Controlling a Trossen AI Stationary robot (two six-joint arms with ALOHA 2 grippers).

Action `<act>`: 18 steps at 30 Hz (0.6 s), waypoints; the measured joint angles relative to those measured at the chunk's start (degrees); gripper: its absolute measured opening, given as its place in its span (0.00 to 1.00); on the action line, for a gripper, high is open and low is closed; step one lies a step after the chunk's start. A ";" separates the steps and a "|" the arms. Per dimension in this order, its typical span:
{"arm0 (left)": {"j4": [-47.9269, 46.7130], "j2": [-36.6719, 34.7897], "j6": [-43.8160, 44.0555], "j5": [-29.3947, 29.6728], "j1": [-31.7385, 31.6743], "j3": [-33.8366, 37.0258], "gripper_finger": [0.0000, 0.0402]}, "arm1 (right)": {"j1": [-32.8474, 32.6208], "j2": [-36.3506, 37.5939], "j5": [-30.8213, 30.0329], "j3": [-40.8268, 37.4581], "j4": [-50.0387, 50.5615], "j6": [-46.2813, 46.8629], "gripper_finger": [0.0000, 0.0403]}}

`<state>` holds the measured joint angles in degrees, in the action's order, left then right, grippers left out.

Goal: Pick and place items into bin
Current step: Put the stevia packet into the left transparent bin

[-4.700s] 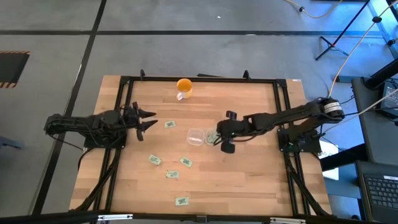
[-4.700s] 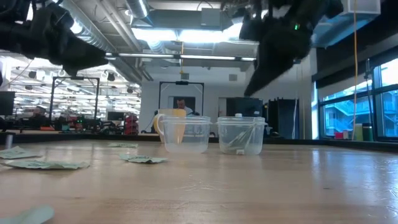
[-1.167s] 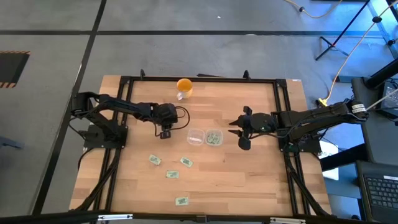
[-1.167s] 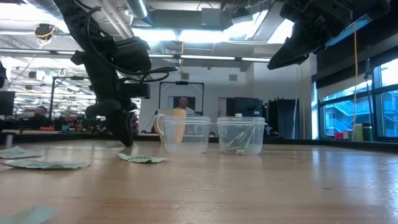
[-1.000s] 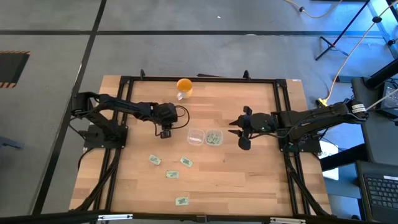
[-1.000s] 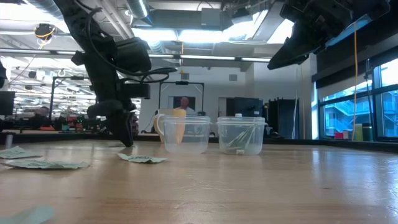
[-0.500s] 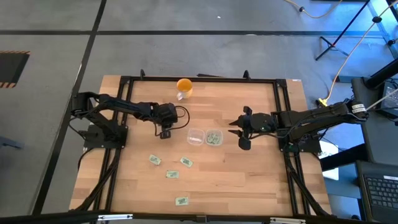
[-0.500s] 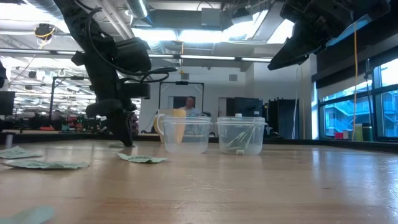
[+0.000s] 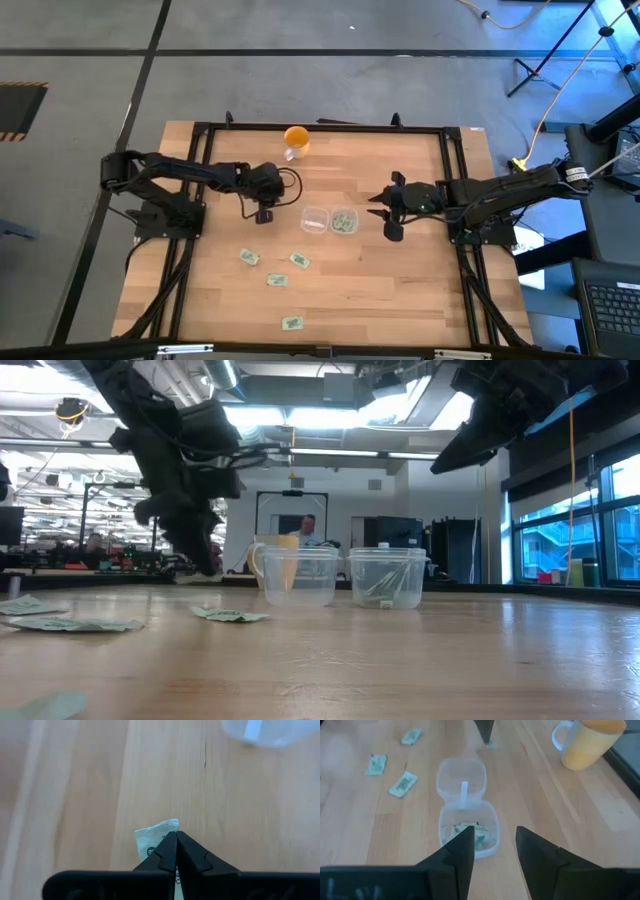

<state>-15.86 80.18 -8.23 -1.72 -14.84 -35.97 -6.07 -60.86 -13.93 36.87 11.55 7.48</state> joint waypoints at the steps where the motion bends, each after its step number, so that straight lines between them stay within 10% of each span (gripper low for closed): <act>1: 0.42 -0.70 0.00 -0.18 0.17 -0.02 0.00 | 0.00 0.00 0.00 -0.69 -0.41 0.00 0.37; 18: 23.19 -5.37 1.10 -13.29 8.27 -1.56 0.00 | 0.63 0.51 -1.41 -6.30 -6.28 0.47 0.37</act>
<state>7.33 74.80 -7.13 -15.00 -6.57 -37.52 -5.44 -60.35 -15.34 30.57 5.27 7.96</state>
